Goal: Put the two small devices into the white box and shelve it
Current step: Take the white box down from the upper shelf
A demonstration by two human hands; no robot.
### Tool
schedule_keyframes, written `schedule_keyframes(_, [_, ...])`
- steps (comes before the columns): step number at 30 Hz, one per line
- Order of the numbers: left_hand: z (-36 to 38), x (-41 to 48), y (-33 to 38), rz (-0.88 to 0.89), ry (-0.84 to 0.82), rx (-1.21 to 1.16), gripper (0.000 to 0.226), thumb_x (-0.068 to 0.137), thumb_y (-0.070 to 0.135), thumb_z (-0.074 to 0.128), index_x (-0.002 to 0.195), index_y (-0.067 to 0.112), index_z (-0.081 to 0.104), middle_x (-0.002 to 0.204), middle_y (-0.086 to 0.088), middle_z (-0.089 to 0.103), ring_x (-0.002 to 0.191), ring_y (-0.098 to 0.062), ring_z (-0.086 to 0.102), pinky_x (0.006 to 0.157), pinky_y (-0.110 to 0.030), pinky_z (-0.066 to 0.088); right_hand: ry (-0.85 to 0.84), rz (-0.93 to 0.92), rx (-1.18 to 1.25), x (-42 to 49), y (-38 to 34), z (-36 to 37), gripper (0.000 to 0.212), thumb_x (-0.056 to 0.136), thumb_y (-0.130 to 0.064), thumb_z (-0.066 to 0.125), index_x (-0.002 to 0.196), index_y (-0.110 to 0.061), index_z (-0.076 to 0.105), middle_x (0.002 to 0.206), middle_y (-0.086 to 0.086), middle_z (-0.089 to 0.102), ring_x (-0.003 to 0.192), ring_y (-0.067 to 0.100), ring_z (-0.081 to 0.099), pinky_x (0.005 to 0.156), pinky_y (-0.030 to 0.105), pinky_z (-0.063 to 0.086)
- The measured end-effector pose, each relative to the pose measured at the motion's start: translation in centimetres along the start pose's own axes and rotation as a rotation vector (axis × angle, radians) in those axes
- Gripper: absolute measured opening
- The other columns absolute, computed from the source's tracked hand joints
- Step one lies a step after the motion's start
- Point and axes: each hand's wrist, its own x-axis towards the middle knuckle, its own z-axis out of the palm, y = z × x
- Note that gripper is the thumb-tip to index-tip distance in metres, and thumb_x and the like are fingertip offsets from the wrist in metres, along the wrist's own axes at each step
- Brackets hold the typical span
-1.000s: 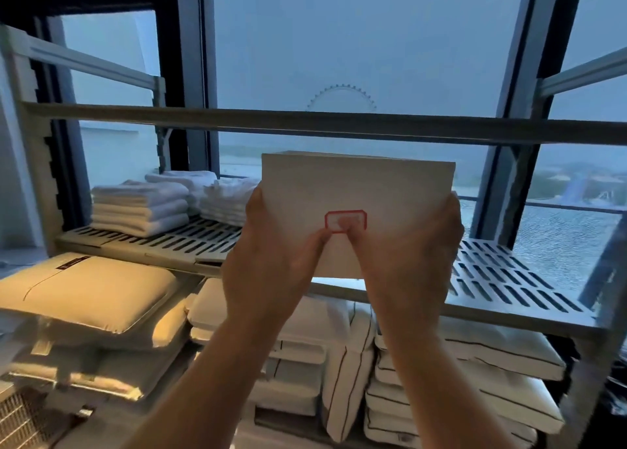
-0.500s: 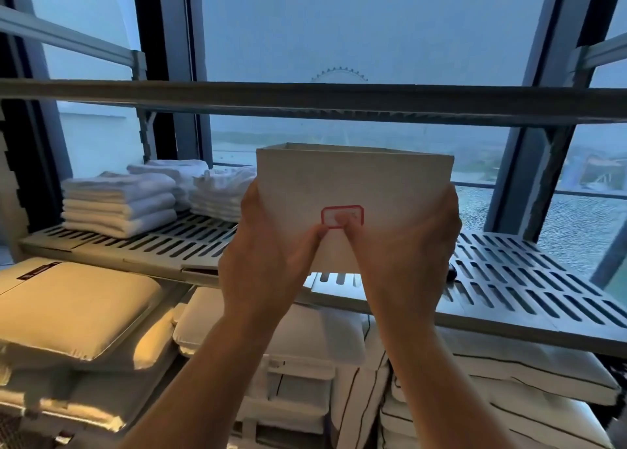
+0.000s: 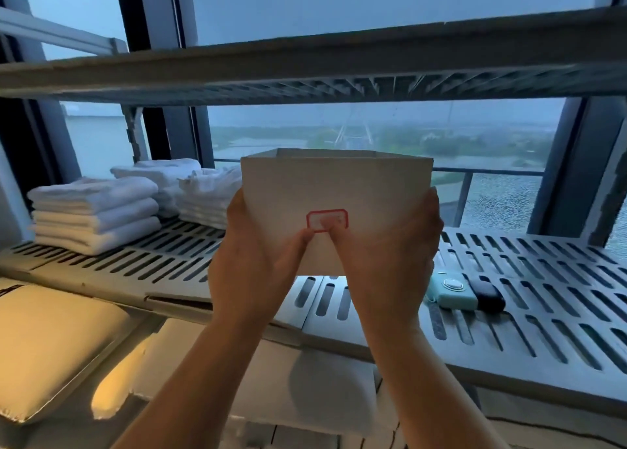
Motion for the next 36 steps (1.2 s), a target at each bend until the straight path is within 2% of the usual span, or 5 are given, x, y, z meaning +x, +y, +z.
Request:
schedule_keyframes(5, [2.0, 1.0, -1.4, -0.029, -0.038, 0.007, 0.091, 0.072, 0.079, 0.057, 0.144, 0.031, 0.026, 0.109, 0.002, 0.063, 0.091, -0.032, 0.065, 0.066, -0.035, 0.04, -0.019, 0.018, 0.009, 0.5, 1.1, 2.1, 0.134, 0.05, -0.077, 0.075, 0.155, -0.018, 0.016, 0.147, 0.008, 0.041, 0.137, 0.029, 0.041, 0.101, 0.058, 0.047])
schedule_keyframes(10, [3.4, 1.7, -2.9, -0.067, -0.106, -0.052, 0.092, 0.07, 0.08, 0.058, 0.142, 0.034, 0.024, 0.102, 0.013, 0.051, 0.085, -0.024, 0.061, 0.066, -0.039, 0.048, -0.011, 0.04, 0.006, 0.6, 1.6, 3.5, 0.129, 0.051, -0.072, 0.079, 0.153, -0.022, 0.019, 0.146, 0.005, 0.043, 0.135, 0.027, 0.041, 0.102, 0.059, 0.046])
schedule_keyframes(18, [4.9, 1.9, -5.2, -0.076, -0.201, -0.147, 0.093, 0.072, 0.076, 0.063, 0.144, 0.035, 0.02, 0.121, 0.003, 0.059, 0.1, -0.028, 0.065, 0.074, -0.046, 0.056, 0.028, 0.046, -0.054, -0.4, 2.8, 5.2, 0.129, 0.055, -0.072, 0.083, 0.155, -0.023, 0.017, 0.152, 0.007, 0.038, 0.14, 0.027, 0.038, 0.108, 0.057, 0.042])
schedule_keyframes(23, [5.2, 1.3, -6.7, -0.07, -0.256, -0.199, 0.091, 0.074, 0.073, 0.066, 0.144, 0.033, 0.023, 0.126, -0.001, 0.058, 0.097, -0.019, 0.06, 0.07, -0.034, 0.047, 0.025, 0.065, -0.1, -1.5, 3.5, 5.8, 0.126, 0.055, -0.073, 0.081, 0.154, -0.026, 0.017, 0.147, 0.003, 0.04, 0.138, 0.028, 0.042, 0.104, 0.062, 0.044])
schedule_keyframes(36, [5.2, -0.9, -7.6, -0.09, -0.34, -0.213, 0.104, 0.068, 0.087, 0.06, 0.147, 0.038, 0.015, 0.132, 0.011, 0.05, 0.1, -0.016, 0.058, 0.072, -0.038, 0.049, -0.066, 0.221, -0.031, -5.1, 5.4, 5.6, 0.147, 0.05, -0.081, 0.079, 0.157, -0.041, -0.013, 0.155, -0.005, 0.026, 0.143, 0.02, 0.029, 0.103, 0.054, 0.046])
